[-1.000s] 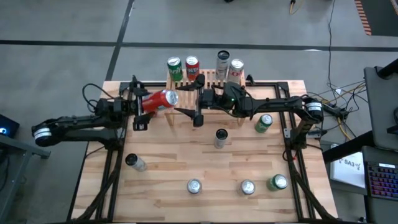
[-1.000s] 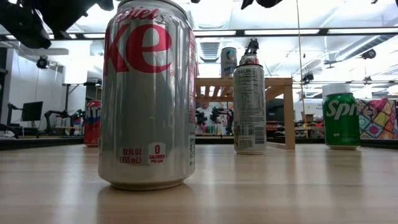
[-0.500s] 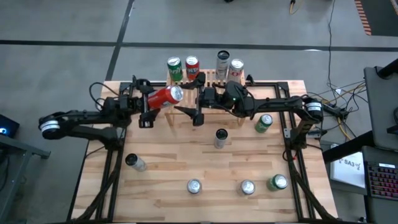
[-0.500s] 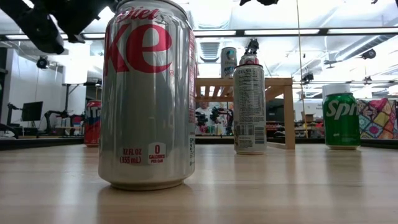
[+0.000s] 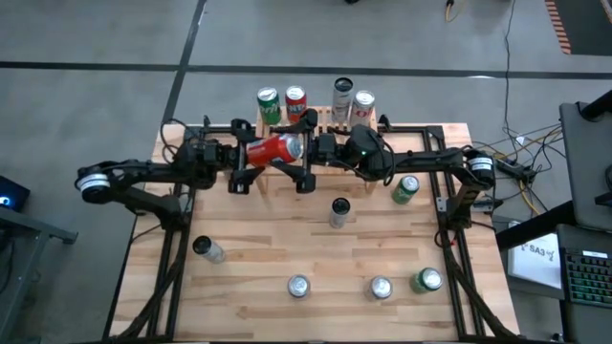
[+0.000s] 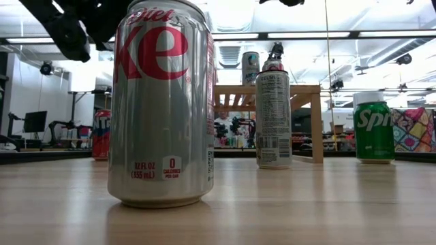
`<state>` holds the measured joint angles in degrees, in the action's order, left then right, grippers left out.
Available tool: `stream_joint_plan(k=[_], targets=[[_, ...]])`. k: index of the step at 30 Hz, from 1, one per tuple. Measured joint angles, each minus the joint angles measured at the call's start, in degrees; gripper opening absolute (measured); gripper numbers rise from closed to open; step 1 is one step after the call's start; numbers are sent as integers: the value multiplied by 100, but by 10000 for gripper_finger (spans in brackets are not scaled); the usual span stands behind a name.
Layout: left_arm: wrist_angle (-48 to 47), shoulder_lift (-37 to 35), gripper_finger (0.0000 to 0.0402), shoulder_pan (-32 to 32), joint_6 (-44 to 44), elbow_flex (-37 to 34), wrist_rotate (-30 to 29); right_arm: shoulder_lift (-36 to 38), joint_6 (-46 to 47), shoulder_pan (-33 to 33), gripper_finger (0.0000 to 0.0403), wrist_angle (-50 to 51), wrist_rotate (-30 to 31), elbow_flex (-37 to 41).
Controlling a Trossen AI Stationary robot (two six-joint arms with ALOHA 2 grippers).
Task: Place canned beverage on shelf
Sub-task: Put the bottom red soda can aligned with the other red soda can on the shelf
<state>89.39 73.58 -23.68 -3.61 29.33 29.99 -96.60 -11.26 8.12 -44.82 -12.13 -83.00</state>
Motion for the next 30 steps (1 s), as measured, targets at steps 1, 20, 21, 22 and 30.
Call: stream_joint_plan(k=[1, 20, 21, 22, 30], targets=[[22, 68, 288, 0, -64, 43, 49, 0, -25, 0, 339, -3, -14, 0], [-336, -130, 375, -211, -980, 139, 905, 162, 311, 24, 277, 1229, 117, -245], [-420, -218, 369, -291, -1057, 139, 998, 200, 316, 25, 277, 1551, 192, -368], [-534, -321, 363, -378, -1112, 139, 1096, 233, 301, 30, 277, 1921, 281, -497], [-1914, -1205, 341, -1214, -1215, 135, 1312, 252, 272, 66, 277, 5444, 1504, -1881]])
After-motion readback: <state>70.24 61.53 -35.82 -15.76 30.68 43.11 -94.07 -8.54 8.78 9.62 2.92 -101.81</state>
